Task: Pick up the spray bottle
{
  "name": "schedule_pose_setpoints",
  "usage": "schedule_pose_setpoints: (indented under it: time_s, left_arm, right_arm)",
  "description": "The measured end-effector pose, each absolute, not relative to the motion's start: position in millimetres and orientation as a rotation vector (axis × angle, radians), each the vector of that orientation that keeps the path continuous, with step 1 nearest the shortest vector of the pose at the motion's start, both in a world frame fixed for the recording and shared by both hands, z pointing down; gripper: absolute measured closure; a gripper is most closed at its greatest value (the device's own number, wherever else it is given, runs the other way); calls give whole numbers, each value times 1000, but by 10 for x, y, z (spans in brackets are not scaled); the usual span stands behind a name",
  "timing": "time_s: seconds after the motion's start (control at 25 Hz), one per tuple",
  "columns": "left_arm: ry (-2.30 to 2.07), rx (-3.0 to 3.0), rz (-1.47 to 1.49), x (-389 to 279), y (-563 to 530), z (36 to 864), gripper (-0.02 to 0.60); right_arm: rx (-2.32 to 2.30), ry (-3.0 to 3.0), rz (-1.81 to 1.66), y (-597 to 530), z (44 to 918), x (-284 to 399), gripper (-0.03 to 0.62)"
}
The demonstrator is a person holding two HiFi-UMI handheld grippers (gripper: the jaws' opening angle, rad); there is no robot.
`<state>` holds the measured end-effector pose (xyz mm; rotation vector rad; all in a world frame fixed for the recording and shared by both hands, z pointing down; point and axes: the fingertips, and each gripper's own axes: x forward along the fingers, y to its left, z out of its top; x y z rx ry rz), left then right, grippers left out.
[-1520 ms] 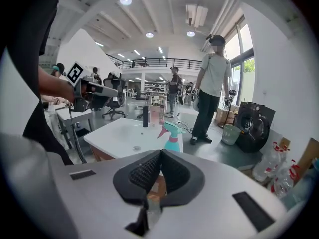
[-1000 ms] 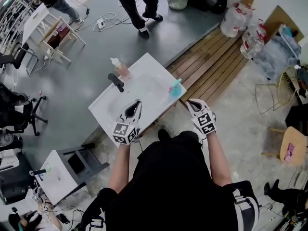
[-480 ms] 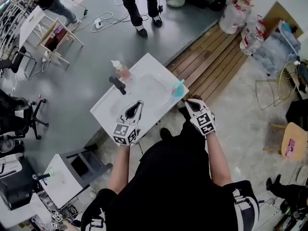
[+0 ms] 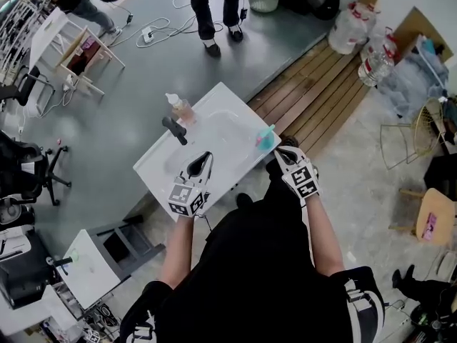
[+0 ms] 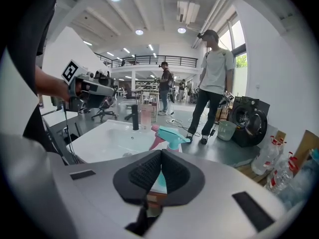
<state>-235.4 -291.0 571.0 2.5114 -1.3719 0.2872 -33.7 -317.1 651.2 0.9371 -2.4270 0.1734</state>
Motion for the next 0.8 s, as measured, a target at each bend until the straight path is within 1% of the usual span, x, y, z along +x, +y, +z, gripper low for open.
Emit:
schedule_pose_setpoints:
  time_s: [0.2,0.48,0.64,0.8]
  left_arm:
    - [-1396,2485,276,-2437,-2991,5728,546]
    - [-1389,2485,282,-2382,-3082,5759,546]
    - [-1396,2466,257,-2403,-3149,5760,546]
    - [-1412,2454,232,-2446,-3233,5734,546]
  right_arm:
    - [916,-2446,161,-3237,6475,-398,577]
    - [906,-2451,179,-3281,6522,-391,577]
    - [915,-2456,180,-3365,6509,-380,564]
    - [927,-2477,191,-3445,6473,-351,528]
